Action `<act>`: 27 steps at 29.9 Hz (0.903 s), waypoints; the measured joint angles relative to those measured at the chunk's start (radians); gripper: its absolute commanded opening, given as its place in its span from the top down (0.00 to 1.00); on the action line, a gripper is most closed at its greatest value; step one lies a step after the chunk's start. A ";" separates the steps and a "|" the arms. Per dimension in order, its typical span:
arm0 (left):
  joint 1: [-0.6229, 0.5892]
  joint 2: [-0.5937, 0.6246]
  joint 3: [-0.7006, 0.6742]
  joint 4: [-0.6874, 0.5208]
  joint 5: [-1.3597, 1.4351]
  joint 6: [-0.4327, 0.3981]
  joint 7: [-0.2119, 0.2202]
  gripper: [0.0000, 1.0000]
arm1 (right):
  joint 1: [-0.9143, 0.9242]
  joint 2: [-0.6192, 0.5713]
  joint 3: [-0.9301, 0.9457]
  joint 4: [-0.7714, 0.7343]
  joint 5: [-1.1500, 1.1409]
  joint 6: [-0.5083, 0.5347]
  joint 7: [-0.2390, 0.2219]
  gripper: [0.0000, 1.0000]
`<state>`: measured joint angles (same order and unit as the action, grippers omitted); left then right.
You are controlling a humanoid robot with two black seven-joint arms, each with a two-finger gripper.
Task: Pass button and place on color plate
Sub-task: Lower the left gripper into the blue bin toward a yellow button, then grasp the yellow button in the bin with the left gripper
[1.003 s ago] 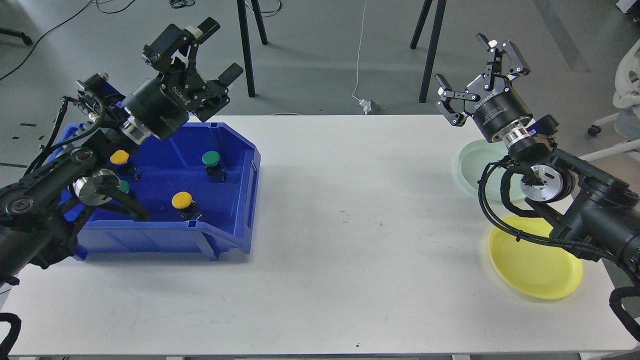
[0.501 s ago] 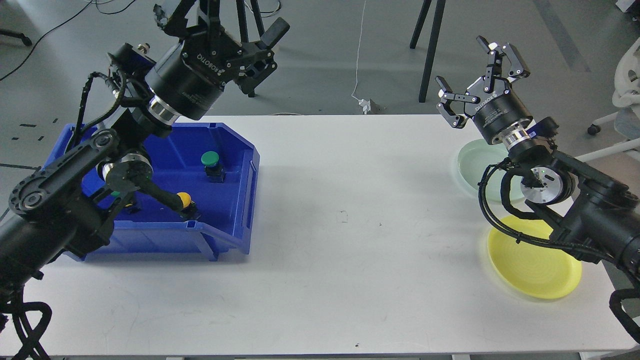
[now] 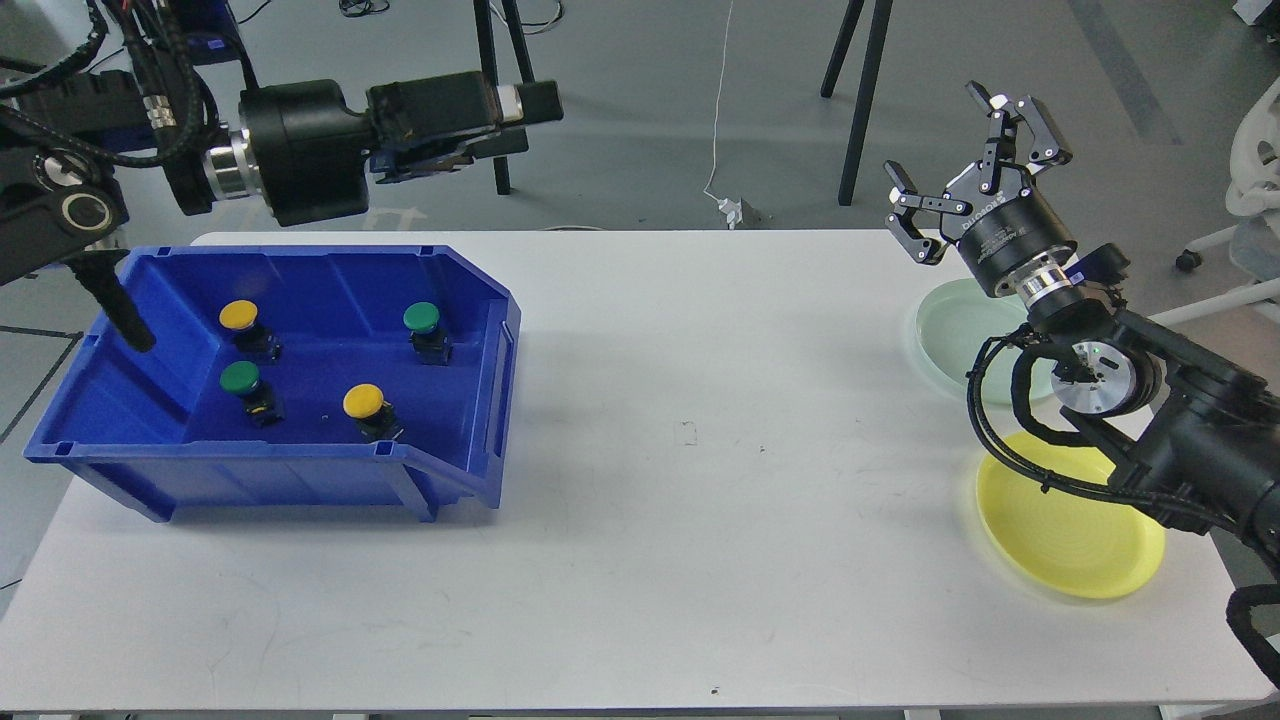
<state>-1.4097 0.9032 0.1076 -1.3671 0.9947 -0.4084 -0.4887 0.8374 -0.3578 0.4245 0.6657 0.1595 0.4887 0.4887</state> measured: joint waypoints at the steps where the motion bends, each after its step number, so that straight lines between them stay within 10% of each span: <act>1: -0.030 0.002 0.058 0.000 0.042 0.003 0.000 0.00 | -0.005 0.000 0.000 -0.001 0.000 0.000 0.000 0.01; 27: -0.002 -0.236 0.521 0.392 0.291 0.087 0.000 0.00 | -0.061 -0.004 0.002 -0.002 0.000 0.000 0.000 0.01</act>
<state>-1.4120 0.6674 0.6289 -0.9753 1.2856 -0.3212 -0.4888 0.7762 -0.3620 0.4263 0.6641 0.1596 0.4887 0.4887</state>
